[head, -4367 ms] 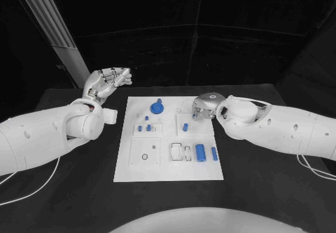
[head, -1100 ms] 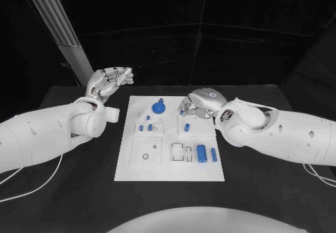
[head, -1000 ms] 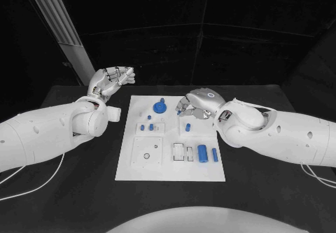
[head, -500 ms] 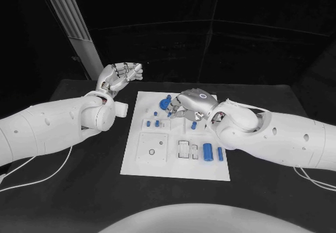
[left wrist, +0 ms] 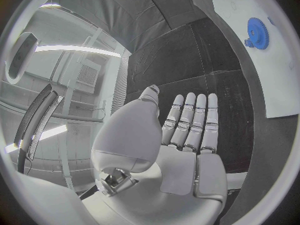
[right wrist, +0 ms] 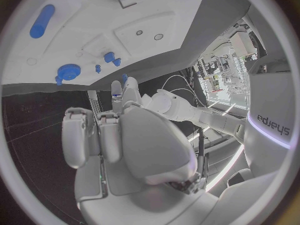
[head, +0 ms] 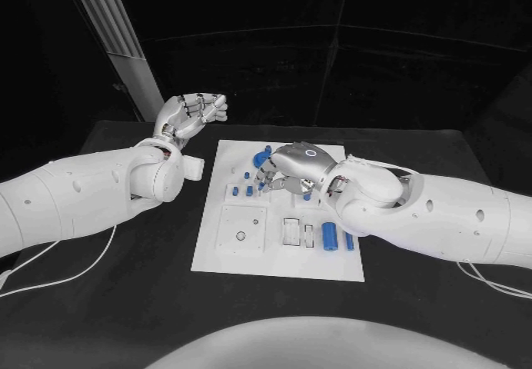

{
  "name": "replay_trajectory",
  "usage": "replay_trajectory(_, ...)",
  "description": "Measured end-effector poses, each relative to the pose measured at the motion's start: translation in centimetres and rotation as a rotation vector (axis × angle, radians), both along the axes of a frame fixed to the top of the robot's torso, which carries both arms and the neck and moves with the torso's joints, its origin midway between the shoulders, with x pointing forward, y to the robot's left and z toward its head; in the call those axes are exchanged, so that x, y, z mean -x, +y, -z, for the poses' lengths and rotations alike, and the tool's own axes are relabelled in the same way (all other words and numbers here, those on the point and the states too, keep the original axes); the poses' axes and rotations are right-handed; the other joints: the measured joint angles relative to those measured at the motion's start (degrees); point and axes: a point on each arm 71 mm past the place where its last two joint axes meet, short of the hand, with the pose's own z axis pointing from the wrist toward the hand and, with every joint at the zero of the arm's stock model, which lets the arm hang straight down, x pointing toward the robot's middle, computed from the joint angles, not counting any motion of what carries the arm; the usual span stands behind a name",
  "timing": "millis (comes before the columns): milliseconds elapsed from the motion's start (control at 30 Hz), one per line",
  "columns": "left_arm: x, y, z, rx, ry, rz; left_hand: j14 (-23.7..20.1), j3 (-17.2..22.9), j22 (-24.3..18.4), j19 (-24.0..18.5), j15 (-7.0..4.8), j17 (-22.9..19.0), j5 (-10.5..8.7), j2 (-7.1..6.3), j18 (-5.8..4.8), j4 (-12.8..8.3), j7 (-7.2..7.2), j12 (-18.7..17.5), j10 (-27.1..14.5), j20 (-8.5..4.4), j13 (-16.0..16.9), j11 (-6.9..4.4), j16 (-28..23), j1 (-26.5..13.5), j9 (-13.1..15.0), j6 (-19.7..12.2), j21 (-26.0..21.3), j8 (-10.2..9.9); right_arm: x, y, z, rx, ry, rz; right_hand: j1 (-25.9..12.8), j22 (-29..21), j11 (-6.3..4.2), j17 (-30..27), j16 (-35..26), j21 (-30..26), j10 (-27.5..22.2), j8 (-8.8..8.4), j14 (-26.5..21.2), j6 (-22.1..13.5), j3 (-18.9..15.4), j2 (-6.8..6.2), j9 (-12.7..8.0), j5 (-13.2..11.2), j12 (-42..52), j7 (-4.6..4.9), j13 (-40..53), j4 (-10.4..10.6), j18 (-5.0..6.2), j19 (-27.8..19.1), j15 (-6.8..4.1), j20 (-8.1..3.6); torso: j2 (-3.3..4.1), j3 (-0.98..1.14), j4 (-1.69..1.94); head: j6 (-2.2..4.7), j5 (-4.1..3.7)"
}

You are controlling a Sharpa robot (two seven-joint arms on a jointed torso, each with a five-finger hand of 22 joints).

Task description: Assemble the parts on the task board

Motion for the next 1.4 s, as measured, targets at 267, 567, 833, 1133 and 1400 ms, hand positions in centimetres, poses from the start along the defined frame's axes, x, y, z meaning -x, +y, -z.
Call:
replay_trajectory(267, 0.0, 0.0, 0.0, 0.0, 0.0, 0.0, 0.0, 0.0, 0.01, 0.0, 0.0, 0.0, 0.0, 0.0, 0.0, 0.0, 0.0, 0.0, 0.0, 0.0, 0.0, 0.0, 0.0, 0.0, 0.0, 0.0, 0.0, 0.0, 0.0, 0.7, 0.6, 0.054, 0.017, -0.016, 0.0, 0.0, 0.0, 0.0, 0.0, 0.0, 0.0, -0.17, 0.0, 0.02, 0.0, 0.0, 0.02, 0.0, 0.0, 0.05, 0.0, 0.0, 0.0, 0.0, 0.0, 0.0, 0.0, 0.01, -0.01, -0.24, 0.01)
replay_trajectory(567, 0.0, 0.1, 0.0, 0.0, 0.0, -0.001, 0.0, 0.0, 0.01, 0.0, 0.0, 0.01, 0.0, 0.0, 0.0, 0.0, 0.0, 0.0, 0.0, 0.0, 0.01, 0.0, 0.0, 0.0, 0.0, 0.0, 0.0, 0.0, 0.1, 1.4, 1.3, 0.119, 0.037, -0.034, -0.01, 0.0, 0.0, -0.03, 0.16, 0.0, 0.0, -0.53, -0.2, 0.34, -0.01, -0.01, 0.06, -0.07, -0.22, 0.57, 0.0, 0.0, 0.0, -0.21, 0.2, 0.21, -0.02, 0.01, -0.01, -0.64, -0.03)
replay_trajectory(833, 0.0, 0.1, 0.0, 0.0, 0.001, -0.002, 0.0, 0.0, 0.02, 0.0, 0.0, 0.01, 0.0, 0.0, 0.0, 0.0, 0.0, 0.0, 0.0, 0.0, 0.01, 0.0, 0.0, 0.0, 0.0, 0.0, 0.0, 0.0, 0.2, 1.9, 1.8, 0.16, 0.06, -0.049, -0.01, 0.0, 0.0, -0.03, 0.16, -0.23, 0.0, -0.3, -0.2, 0.18, 0.15, -0.01, 0.05, -0.21, -0.27, 0.76, 0.0, 0.16, 0.0, -0.21, 0.2, 0.21, -0.01, 0.0, -0.02, -0.86, -0.05)
replay_trajectory(1133, 0.0, 0.2, 0.0, 0.0, 0.001, -0.002, 0.0, 0.0, 0.02, 0.0, 0.0, 0.01, 0.0, 0.0, 0.0, 0.0, 0.0, 0.0, 0.0, 0.0, -0.03, 0.0, 0.0, 0.0, 0.0, 0.0, 0.0, 0.0, 0.5, 2.6, 2.6, 0.19, 0.087, -0.064, -0.01, 0.0, 0.21, -0.03, 0.17, -0.23, -0.21, -0.31, -0.2, 0.16, 0.14, -0.02, -0.03, -0.22, -0.27, 0.77, 0.0, 0.17, 0.0, -0.05, 0.2, 0.36, -0.02, -0.01, -0.01, -1.1, -0.22)
replay_trajectory(1400, 0.0, 0.2, 0.0, 0.0, 0.001, -0.002, 0.0, 0.0, 0.03, 0.0, 0.0, 0.01, 0.0, 0.0, 0.0, 0.0, 0.0, 0.0, 0.0, 0.0, -0.03, 0.0, 0.0, 0.0, 0.0, 0.0, 0.0, 0.0, 0.9, 3.0, 3.7, 0.206, 0.113, -0.073, -0.02, 0.0, 0.2, -0.03, 0.17, -0.57, -0.21, -0.33, -0.2, 0.05, 0.13, -0.02, -0.03, -0.22, -0.27, 0.85, 0.0, 0.17, 0.0, -0.06, 0.2, 0.36, -0.04, -0.02, -0.01, -1.2, -0.23)
